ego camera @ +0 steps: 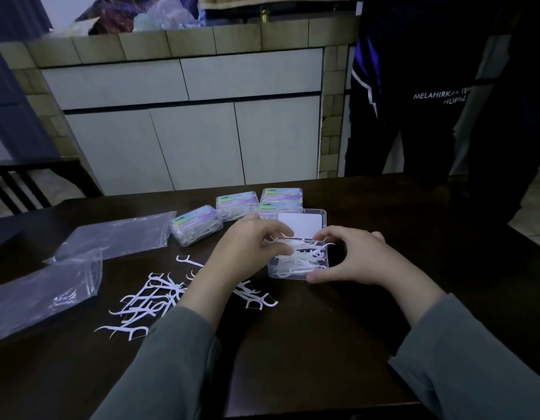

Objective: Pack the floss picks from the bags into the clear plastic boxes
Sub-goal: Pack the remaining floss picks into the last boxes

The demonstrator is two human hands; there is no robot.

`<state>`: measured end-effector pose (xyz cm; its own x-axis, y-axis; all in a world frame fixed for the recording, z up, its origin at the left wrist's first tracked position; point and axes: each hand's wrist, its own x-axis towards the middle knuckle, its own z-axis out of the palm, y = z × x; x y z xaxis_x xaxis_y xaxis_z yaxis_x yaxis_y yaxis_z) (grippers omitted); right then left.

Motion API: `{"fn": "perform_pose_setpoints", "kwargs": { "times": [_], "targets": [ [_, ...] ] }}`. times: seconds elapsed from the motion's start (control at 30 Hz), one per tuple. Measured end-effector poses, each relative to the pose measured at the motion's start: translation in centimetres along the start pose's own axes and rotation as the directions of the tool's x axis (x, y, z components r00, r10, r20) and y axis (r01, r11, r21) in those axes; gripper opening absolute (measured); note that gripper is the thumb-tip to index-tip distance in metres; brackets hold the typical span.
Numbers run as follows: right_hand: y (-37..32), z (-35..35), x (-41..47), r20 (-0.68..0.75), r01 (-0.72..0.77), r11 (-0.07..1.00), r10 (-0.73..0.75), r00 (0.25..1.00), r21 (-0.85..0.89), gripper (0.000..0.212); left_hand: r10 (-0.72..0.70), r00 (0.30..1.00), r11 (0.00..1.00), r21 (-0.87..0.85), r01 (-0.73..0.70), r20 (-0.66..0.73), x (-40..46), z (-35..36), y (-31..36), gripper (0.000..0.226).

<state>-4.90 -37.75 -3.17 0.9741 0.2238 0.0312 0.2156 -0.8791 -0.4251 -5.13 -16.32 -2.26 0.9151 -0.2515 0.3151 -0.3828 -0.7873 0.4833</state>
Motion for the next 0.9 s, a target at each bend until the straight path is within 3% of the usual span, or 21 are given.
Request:
{"fn": "perform_pose_setpoints", "kwargs": {
  "times": [0.17, 0.4, 0.5, 0.73, 0.9],
  "targets": [
    [0.1, 0.1, 0.0, 0.003, -0.007, 1.0, 0.007, 1.0, 0.023, 0.078, 0.097, 0.988, 0.976, 0.181, -0.118, 0.121, 0.2, 0.4, 0.5, 0.024],
    [0.0, 0.0, 0.0, 0.008, -0.018, 0.999, 0.018, 1.0, 0.041, 0.077, 0.165, 0.986, 0.986, 0.024, -0.164, -0.016, 0.3, -0.1, -0.6, 0.016],
    [0.1, 0.0, 0.0, 0.009, -0.004, 0.999, 0.004, 1.0, 0.046, 0.076, 0.23, 0.971, 0.972, 0.038, -0.232, 0.06, 0.5, 1.4, 0.5, 0.014],
    [-0.1, -0.1, -0.3, 0.005, 0.008, 0.998, -0.008, 1.0, 0.059, 0.077, 0.169, 0.975, 0.963, 0.185, -0.195, 0.145, 0.8, 0.9, 0.5, 0.009],
    [-0.2, -0.2, -0.3, 0.021, 0.01, 0.998, -0.011, 1.0, 0.06, 0.074, 0.224, 0.973, 0.973, 0.047, -0.227, 0.054, 1.1, 2.1, 1.5, 0.013]
  ]
}}
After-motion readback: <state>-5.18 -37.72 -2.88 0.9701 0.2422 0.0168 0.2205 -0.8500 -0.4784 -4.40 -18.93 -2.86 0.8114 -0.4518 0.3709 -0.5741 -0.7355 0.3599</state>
